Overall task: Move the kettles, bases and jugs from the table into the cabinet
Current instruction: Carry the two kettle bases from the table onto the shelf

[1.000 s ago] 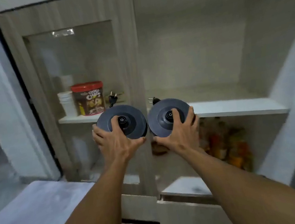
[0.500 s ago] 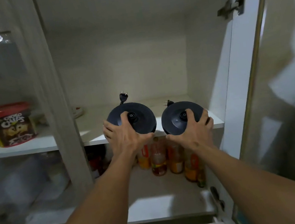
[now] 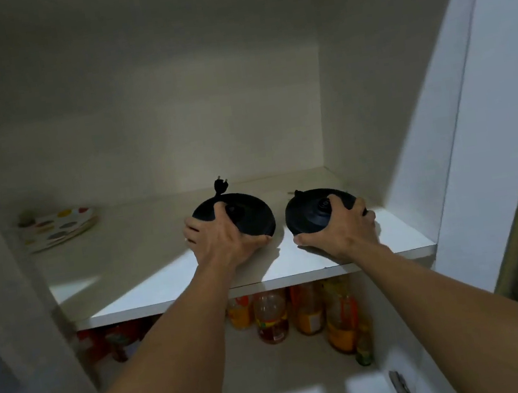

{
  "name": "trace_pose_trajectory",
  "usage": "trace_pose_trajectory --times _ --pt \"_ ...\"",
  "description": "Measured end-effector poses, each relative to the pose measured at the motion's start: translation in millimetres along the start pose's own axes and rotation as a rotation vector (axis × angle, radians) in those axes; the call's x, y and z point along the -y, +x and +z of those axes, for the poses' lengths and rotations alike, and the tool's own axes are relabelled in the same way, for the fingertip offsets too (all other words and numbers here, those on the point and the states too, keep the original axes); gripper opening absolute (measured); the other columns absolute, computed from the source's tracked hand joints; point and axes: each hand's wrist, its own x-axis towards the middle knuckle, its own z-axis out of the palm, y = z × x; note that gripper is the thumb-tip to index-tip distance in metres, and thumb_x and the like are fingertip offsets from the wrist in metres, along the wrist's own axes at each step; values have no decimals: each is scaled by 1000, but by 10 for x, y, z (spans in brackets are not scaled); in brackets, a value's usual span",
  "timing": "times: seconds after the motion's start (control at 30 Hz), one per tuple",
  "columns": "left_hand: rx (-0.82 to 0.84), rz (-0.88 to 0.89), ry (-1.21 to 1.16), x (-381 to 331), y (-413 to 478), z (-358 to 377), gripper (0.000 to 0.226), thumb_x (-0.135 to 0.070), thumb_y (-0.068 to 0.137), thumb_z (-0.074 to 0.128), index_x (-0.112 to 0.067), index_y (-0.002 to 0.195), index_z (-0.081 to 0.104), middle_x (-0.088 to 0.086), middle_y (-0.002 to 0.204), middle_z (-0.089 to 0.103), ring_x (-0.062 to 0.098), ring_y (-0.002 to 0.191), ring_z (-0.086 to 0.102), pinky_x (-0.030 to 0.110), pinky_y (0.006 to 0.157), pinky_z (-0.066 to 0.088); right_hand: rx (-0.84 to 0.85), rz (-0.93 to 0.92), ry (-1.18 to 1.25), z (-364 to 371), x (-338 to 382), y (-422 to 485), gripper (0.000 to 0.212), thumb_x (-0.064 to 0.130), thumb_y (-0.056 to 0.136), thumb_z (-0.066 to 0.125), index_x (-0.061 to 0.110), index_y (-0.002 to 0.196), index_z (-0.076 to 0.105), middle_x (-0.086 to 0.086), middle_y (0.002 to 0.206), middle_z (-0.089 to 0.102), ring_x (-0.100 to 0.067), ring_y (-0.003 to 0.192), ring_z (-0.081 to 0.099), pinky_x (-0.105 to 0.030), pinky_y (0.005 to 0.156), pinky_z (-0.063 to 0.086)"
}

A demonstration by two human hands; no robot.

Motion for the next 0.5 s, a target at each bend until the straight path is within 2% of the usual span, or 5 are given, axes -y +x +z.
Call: trace_pose_trajectory --times 0.13,0.27,0.5 --pt "98 17 46 23 429 235 120 -70 45 80 -29 144 26 28 144 23 47 133 26 53 110 31 40 25 -16 232 95 377 115 79 54 71 26 146 28 -22 149 27 -47 135 30 -54 111 33" --pt "169 -5 43 105 733 427 117 -72 50 76 -25 144 26 27 142 29 45 129 30 50 106 31 106 20 -32 328 153 705 118 86 48 65 29 146 30 -20 147 33 -45 133 33 -51 111 32" --pt "152 -65 47 81 993 600 127 -80 44 71 -25 148 23 27 136 35 42 125 34 47 107 29 112 26 -68 425 201 976 129 95 33 52 35 145 28 -13 148 37 -39 135 34 -49 109 31"
